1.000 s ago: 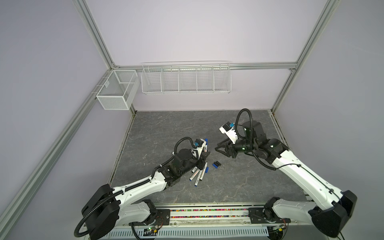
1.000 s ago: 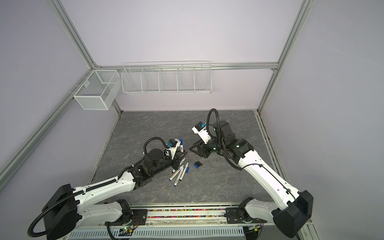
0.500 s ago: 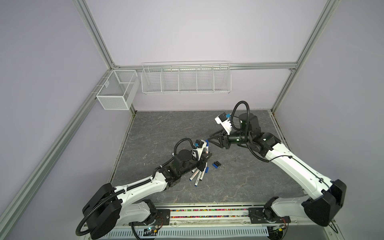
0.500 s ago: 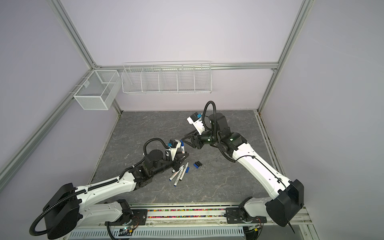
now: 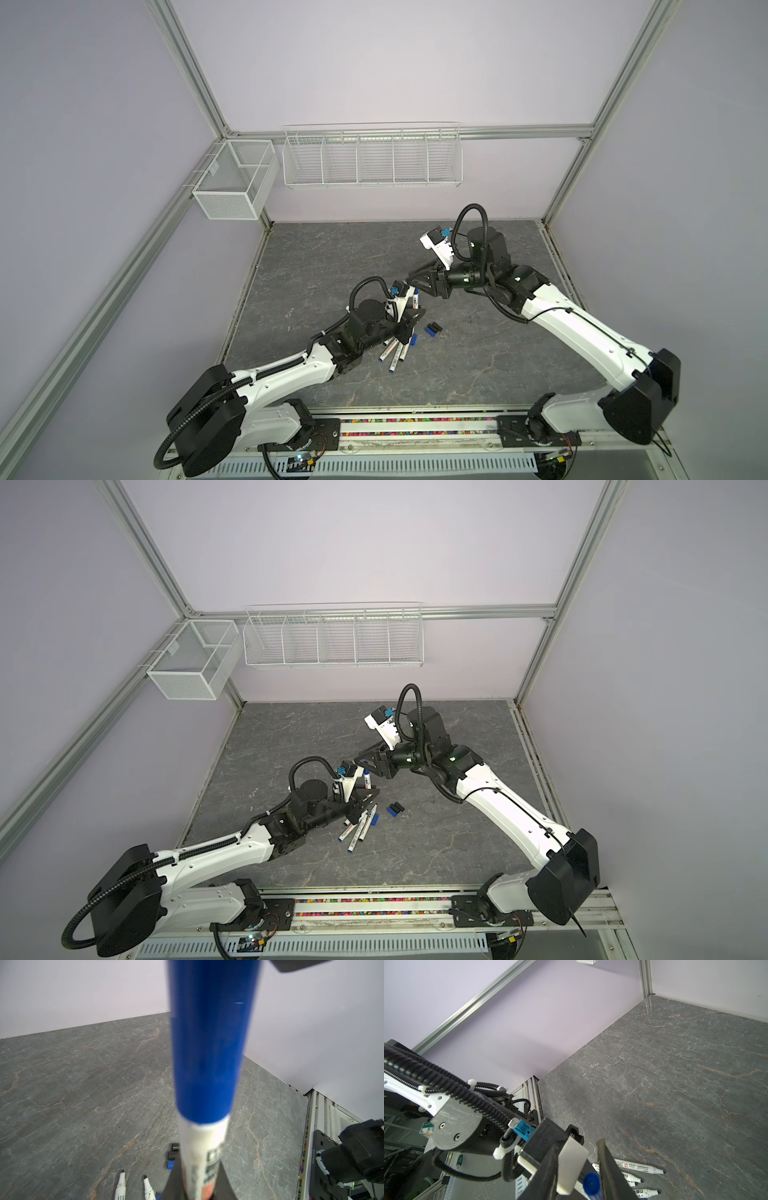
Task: Insert the pens into the pen caps
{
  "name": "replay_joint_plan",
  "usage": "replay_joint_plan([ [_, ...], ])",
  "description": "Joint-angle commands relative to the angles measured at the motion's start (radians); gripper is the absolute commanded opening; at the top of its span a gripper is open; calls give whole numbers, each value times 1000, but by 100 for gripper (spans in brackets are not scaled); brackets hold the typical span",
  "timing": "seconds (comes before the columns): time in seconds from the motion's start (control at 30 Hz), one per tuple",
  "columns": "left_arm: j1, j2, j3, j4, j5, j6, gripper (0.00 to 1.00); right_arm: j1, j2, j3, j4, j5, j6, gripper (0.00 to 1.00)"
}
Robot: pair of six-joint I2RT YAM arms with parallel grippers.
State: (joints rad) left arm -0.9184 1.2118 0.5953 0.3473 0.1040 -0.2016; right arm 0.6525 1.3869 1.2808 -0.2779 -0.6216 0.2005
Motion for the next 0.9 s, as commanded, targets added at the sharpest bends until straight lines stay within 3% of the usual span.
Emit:
replay_joint_plan([
  [0.0, -2, -5, -13, 54, 8, -7, 0, 11, 1, -38, 6, 7, 21, 34],
  [0.57, -2, -32, -3, 63, 16, -8, 0, -21, -40, -133, -23, 52, 43, 27],
  [0.87, -2, -83, 24, 114, -16, -12, 0, -21, -49, -215, -98, 48, 34, 17],
])
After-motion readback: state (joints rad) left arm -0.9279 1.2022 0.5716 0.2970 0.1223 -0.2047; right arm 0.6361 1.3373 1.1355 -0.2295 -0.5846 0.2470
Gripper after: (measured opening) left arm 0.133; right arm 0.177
